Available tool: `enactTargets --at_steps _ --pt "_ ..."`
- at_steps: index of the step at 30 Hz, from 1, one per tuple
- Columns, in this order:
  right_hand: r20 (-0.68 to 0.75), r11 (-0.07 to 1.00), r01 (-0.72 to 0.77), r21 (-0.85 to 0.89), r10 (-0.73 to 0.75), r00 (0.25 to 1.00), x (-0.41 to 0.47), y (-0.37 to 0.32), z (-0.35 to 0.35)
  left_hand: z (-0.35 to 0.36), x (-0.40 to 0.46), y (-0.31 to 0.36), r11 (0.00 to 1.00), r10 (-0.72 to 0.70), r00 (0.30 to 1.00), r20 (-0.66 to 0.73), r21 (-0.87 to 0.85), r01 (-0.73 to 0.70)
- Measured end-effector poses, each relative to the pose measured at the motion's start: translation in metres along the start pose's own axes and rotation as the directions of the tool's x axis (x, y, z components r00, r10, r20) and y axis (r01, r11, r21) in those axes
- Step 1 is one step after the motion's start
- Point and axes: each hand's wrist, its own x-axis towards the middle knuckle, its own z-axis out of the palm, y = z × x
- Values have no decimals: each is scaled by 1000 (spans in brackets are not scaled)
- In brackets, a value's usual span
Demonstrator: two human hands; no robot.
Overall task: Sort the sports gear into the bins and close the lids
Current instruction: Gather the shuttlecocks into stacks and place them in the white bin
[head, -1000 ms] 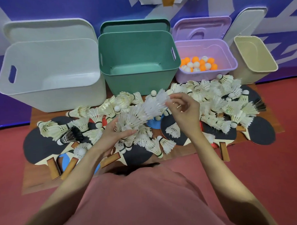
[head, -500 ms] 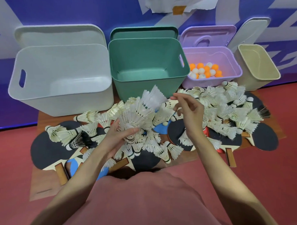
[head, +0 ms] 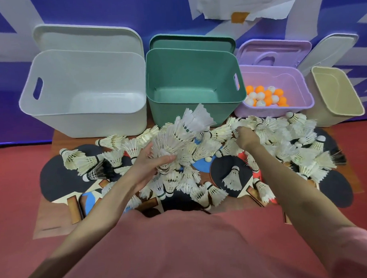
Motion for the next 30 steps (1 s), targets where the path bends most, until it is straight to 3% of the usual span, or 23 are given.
enactTargets --at_steps 2,5,8,11,14,17,19,27,30 --pt "-7 998 -20 -55 20 1000 1 -1 3 -1 0 -1 1000 23 1000 16 -7 -23" --pt "-144 995 -79 -65 69 987 -7 -5 3 -3 -2 -2 999 45 998 49 -12 -44" --pt "-325 994 -85 72 104 940 -23 -13 -2 -7 -2 -4 999 44 997 59 -7 -44" --pt "-547 912 138 386 106 831 -58 -31 -14 -10 -4 -7 998 52 997 48 26 -53" --pt "-682 620 467 631 156 714 -102 -58 -40 -14 -9 -7 999 45 999 14 13 -45" --pt "-674 421 561 713 188 715 -131 -82 -60 -23 -13 -10 998 53 997 60 26 -55" --pt "-661 357 582 731 158 734 -142 -95 -66 -28 -17 -11 999 44 998 46 18 -45" --pt "-520 383 560 734 -213 827 -174 -148 -61 -48 -32 -13 999 41 995 87 7 -42" --pt "-507 329 564 757 -249 825 -186 -165 -67 -59 -41 -15 998 10 994 110 -57 -3"
